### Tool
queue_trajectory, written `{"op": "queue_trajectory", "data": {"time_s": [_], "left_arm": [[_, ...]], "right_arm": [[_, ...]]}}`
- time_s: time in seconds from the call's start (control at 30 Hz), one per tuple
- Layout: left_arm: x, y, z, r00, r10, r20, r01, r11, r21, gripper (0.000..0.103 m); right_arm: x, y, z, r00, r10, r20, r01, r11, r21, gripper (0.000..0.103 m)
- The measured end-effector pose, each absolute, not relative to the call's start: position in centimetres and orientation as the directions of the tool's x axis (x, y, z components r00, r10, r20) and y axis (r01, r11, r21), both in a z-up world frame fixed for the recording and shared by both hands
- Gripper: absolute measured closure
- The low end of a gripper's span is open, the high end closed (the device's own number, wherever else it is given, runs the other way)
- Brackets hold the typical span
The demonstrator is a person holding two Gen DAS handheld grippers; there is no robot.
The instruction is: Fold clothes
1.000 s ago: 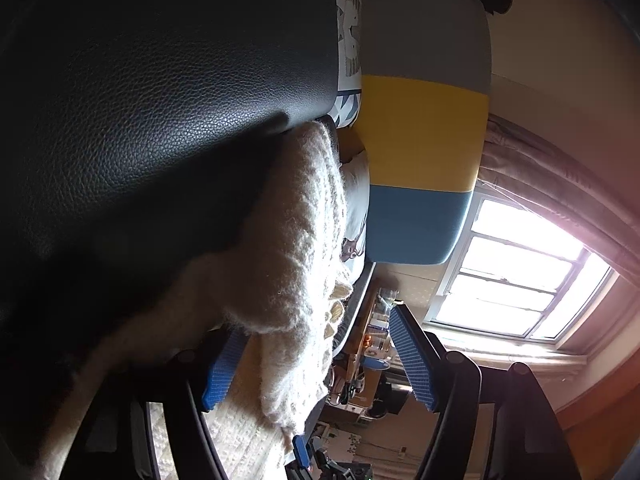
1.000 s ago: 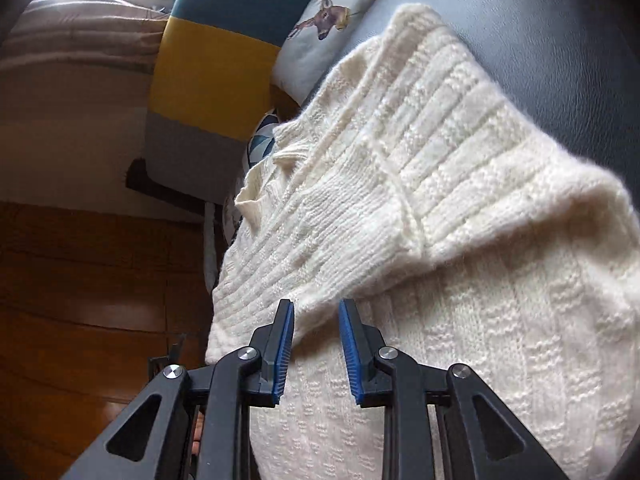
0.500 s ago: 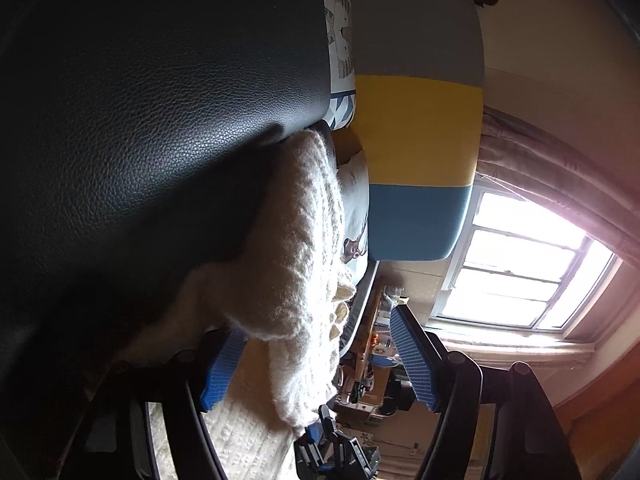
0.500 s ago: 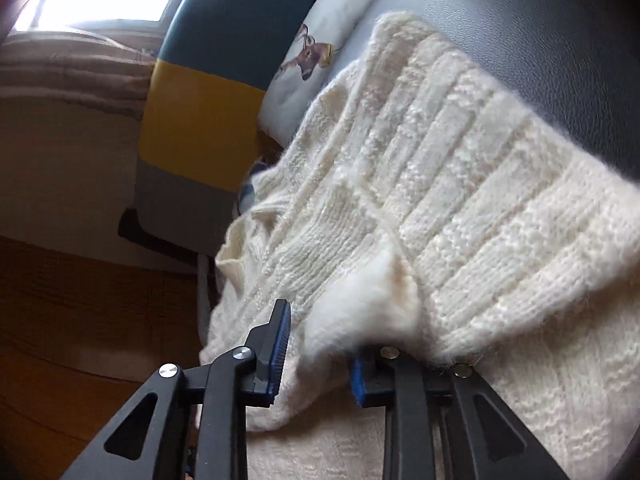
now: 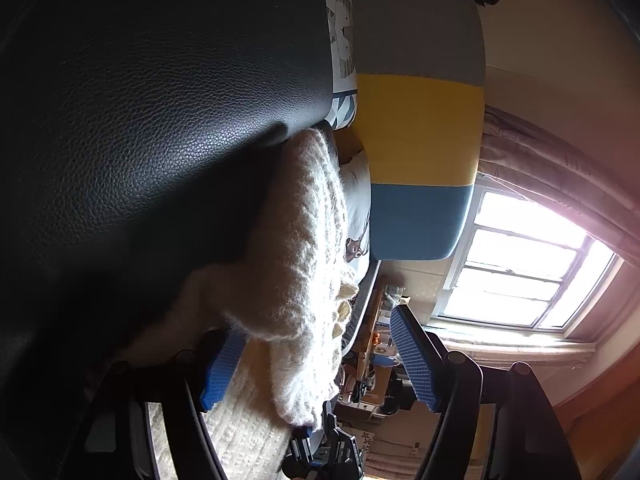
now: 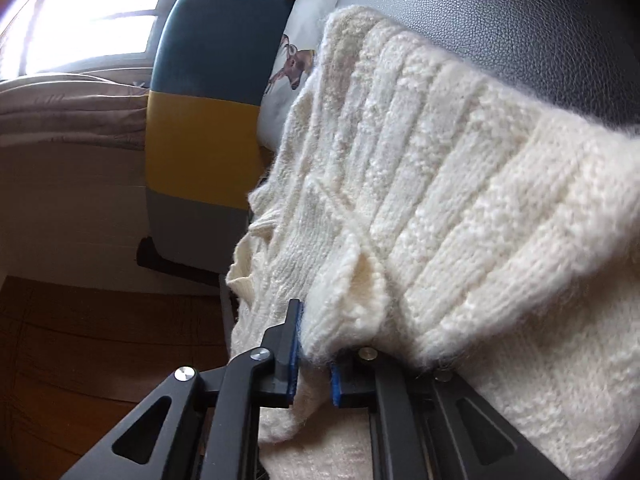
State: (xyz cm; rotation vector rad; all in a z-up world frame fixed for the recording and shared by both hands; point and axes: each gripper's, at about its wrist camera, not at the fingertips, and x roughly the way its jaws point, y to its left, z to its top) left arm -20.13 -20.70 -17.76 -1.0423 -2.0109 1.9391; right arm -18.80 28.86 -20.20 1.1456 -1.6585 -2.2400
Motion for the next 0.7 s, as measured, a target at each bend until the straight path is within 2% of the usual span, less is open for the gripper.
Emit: {"op": "queue_trajectory", "data": {"time_s": [0.1,0.27,0.33,0.4,0.5,0.6,0.7], "left_arm": [[-20.8,-20.6,-17.5,-0.745,0.568,-0.351,0.353,-0.110,-0.929,0.030],[-21.9,-20.4,-16.9,-0.745,0.561,-0.361,0.333,-0.155,-0.930,0.033],[-22.3,-20.4,-16.7,-0.745,0.558,-0.364,0.325,-0.173,-0.930,0.043],[-22.7,-20.3,-16.5,-0.746,0.555,-0.368,0.317,-0.191,-0.929,0.075],[-23.4,-20.2,-16.2,-0.746,0.551,-0.374,0.304,-0.217,-0.927,0.083],[-23.9,-20.0,-15.8,-0.747,0.549,-0.375,0.286,-0.245,-0.927,0.084],[-24.7,-19.4,-15.7,-0.738,0.560,-0.377,0.271,-0.266,-0.925,0.084]], "right_arm": [[-19.3,27.6,-18.0,-0.687,-0.435,-0.582,-0.303,-0.557,0.773,0.096],[-20.8,27.2,-12.5,-0.697,-0.386,-0.604,-0.209,-0.696,0.686,0.097],[-21.5,27.1,-10.4,-0.702,-0.375,-0.606,-0.175,-0.733,0.657,0.097],[-22.3,27.1,-8.2,-0.708,-0.362,-0.607,-0.142,-0.768,0.624,0.097],[-22.5,27.2,-4.5,-0.739,-0.342,-0.581,-0.077,-0.813,0.577,0.097],[-22.0,27.4,-2.0,-0.767,-0.308,-0.563,-0.043,-0.850,0.524,0.097],[-21.6,28.2,-3.4,-0.747,-0.291,-0.598,-0.077,-0.855,0.513,0.097]]}}
